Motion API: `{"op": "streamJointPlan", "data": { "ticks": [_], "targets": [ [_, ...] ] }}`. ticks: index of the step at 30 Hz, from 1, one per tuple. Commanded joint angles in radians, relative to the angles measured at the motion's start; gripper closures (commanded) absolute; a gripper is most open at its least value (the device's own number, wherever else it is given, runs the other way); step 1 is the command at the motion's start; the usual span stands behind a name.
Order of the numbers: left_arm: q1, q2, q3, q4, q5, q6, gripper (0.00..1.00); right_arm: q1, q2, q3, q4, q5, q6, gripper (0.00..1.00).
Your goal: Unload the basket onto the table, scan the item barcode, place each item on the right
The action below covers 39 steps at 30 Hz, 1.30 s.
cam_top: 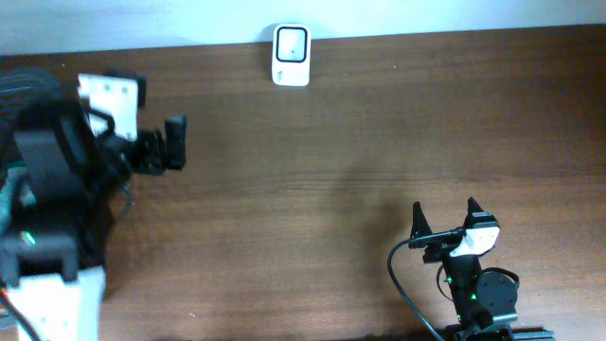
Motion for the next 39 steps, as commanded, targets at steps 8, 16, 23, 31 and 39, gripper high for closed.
{"op": "streamJointPlan", "data": {
  "ticks": [8,16,23,31,39],
  "targets": [
    [0.565,0.188,0.229,-0.099,-0.171,-0.532,0.03,-0.006,-0.007,-0.007,-0.004,-0.005,0.004,0.02],
    [0.731,0.562,0.206,-0.41,-0.246,-0.563,0.07,-0.006,-0.007,-0.007,-0.004,-0.005,0.004,0.02],
    [0.731,0.575,-0.104,-0.21,-0.253,-0.51,0.04,-0.006,-0.007,-0.007,-0.004,-0.005,0.004,0.02],
    [0.67,0.581,-0.22,-0.101,-0.281,-0.473,0.16,-0.006,-0.007,-0.007,-0.004,-0.005,0.004,0.02],
    [0.669,0.578,-0.064,-0.163,-0.272,-0.473,0.44,-0.006,-0.007,-0.007,-0.004,-0.005,0.004,0.02]
  ]
}}
